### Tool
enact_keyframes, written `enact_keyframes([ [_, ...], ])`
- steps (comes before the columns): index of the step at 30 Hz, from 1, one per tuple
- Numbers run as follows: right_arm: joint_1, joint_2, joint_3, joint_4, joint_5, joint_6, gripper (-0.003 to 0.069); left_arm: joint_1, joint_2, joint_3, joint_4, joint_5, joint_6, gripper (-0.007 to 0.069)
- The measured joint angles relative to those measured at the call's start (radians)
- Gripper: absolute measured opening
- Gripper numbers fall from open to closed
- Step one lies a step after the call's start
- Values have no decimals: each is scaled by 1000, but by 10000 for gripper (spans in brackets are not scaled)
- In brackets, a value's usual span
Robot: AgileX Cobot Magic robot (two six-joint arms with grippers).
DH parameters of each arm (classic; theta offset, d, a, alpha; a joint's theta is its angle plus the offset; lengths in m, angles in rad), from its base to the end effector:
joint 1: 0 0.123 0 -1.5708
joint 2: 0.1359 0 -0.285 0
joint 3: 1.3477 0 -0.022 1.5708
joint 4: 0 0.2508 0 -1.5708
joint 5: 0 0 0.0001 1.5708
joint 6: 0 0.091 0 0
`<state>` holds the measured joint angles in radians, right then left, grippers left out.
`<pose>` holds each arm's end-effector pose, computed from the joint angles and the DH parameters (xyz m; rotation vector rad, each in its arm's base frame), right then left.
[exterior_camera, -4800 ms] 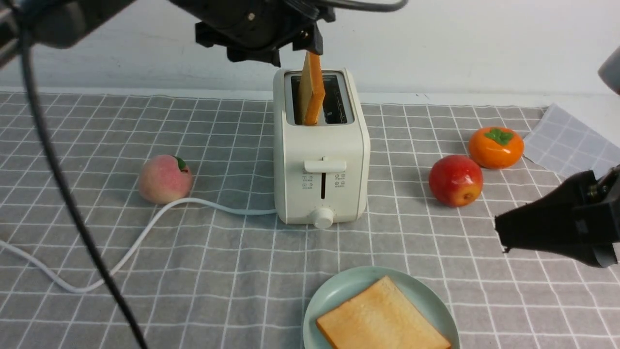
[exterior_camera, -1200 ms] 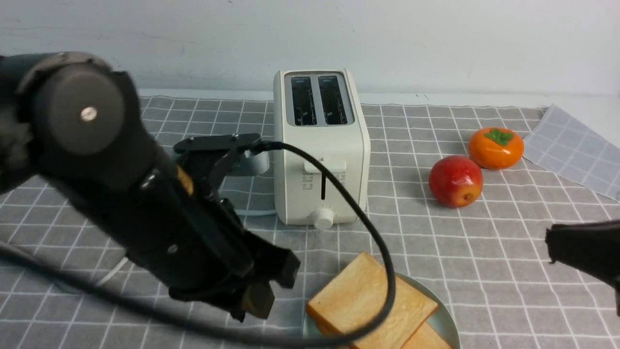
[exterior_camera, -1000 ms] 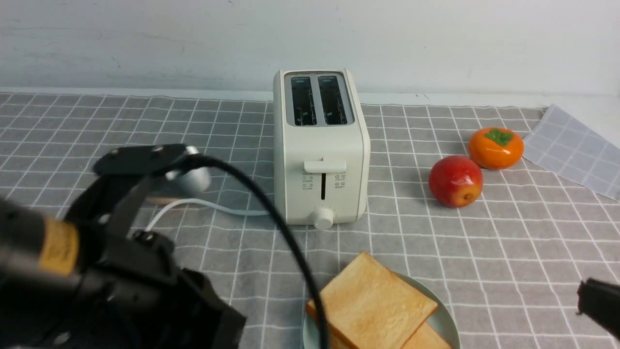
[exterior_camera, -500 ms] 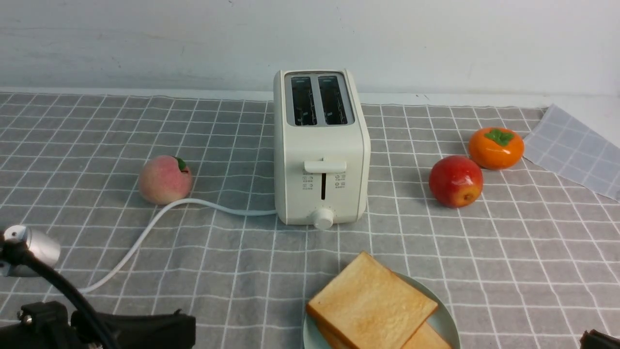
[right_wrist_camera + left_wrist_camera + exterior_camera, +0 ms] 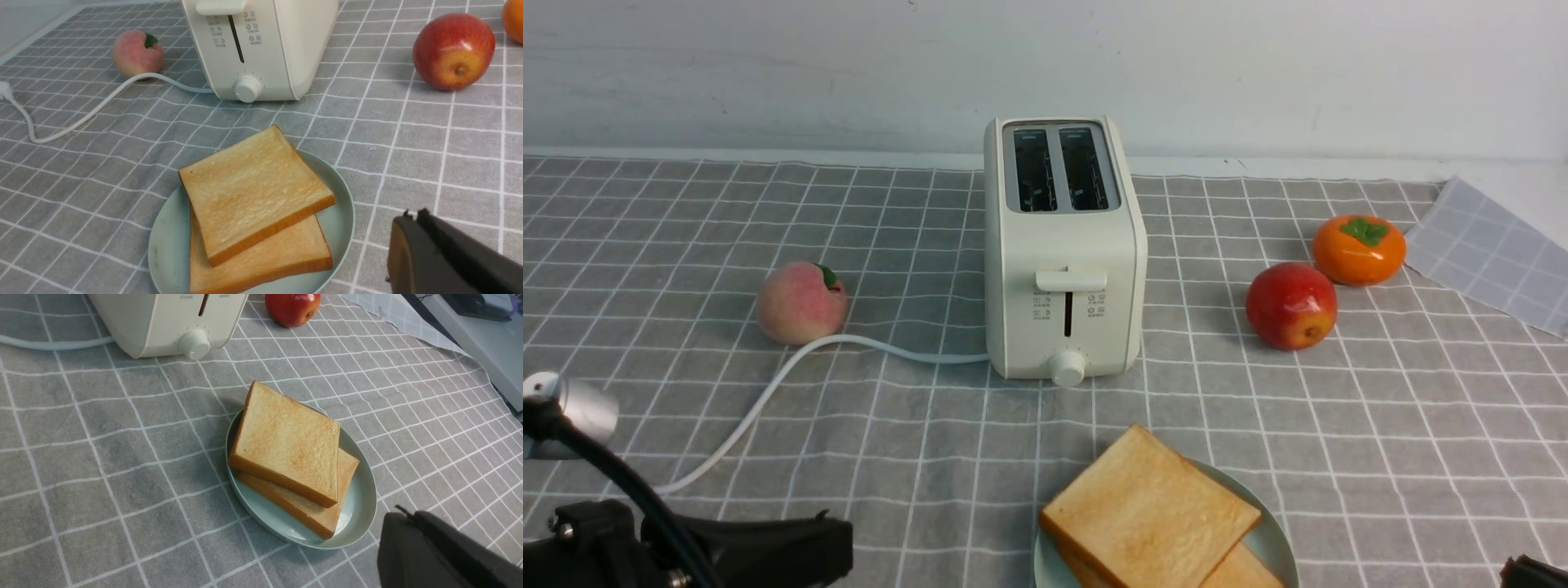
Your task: Take toasted bread from bread machine on grey coffee table place on plate.
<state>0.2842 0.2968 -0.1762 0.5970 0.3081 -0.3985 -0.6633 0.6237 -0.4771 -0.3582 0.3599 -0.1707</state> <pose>0.0710 0.0370 0.2303 -0.2215 1.8715 0.4768 0.0941 -0.0878 0.2912 0.2462 2.0598 -0.8678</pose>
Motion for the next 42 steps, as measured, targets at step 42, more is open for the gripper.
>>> enact_keyframes([
  [42,0,0,0,1,0,1,33,462,-626,327,261,-137,37,-5],
])
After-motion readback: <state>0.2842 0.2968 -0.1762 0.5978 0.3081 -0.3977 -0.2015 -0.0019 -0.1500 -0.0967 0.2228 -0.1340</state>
